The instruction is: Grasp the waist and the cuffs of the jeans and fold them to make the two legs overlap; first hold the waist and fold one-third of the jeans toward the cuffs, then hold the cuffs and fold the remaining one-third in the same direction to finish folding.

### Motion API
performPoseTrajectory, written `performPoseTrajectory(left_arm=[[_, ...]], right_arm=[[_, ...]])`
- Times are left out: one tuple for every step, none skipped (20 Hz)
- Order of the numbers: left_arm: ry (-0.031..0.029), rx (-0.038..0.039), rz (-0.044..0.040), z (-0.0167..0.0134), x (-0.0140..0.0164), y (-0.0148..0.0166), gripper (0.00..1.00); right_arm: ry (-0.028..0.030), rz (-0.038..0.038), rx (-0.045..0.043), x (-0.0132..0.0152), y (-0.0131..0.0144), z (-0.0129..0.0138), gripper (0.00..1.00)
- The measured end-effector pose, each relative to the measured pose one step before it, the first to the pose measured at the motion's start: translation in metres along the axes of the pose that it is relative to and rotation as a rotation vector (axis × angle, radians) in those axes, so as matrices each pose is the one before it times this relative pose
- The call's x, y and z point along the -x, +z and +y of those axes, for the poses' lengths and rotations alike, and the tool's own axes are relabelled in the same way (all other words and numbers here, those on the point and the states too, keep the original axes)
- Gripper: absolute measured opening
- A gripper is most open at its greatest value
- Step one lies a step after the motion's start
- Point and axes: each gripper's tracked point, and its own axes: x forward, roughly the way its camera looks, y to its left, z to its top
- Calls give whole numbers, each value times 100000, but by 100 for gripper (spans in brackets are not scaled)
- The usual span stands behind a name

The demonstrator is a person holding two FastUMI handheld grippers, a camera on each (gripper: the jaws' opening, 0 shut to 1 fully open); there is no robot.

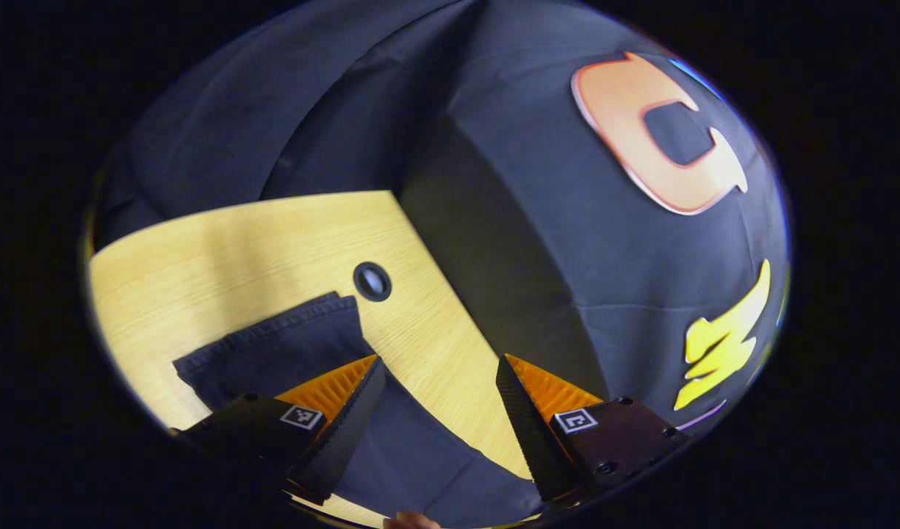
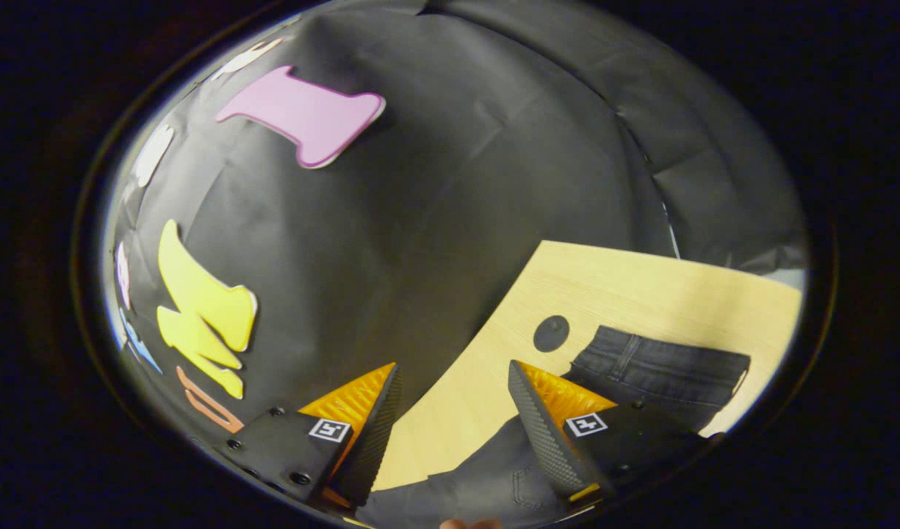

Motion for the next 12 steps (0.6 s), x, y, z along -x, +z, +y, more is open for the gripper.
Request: performPoseTrajectory(left_arm=[[-1497, -5042, -2179, -855, 1084, 12, 99], [-1295, -5325, -2350, -878, 1247, -20, 99], [-1497, -5684, -2699, -1038, 1096, 48, 99], [-1531, -5423, -3205, -1139, 1367, 115, 99], [-1548, -5640, -2957, -1086, 1334, -77, 99], [-2327, -7589, -3876, -1594, 2217, 70, 99], [-1833, -5310, -3314, -1207, 1422, 134, 99], [-1158, -5292, -3285, -1163, 1607, 262, 99], [-1261, -5358, -2852, -1101, 1718, 84, 98], [-228, -4670, -2990, -699, 1582, 225, 98], [-1054, -3704, -2398, -843, 1559, 85, 98], [-826, -3537, -1486, -1070, 1444, -197, 98]], right_arm=[[442, 306, 4028, 845, -293, 447, 90], [-289, -537, 4753, 975, -126, 238, 90], [-720, -839, 4877, 1061, -170, -37, 90], [-494, -809, 4619, 1130, -266, -146, 90], [-717, -659, 4560, 1293, -358, -308, 90], [-1298, -681, 5670, 1555, -617, -379, 90], [-778, -5, 3364, 1224, -575, -394, 90], [-1139, -363, 2690, 1276, -391, -359, 90], [-191, -214, 2141, 1285, -503, -310, 91], [1505, -1608, 1701, 1396, -255, 51, 91], [568, -2764, 2029, 1391, -19, -15, 91], [-29, -2946, 2941, 1314, 113, -269, 91]])
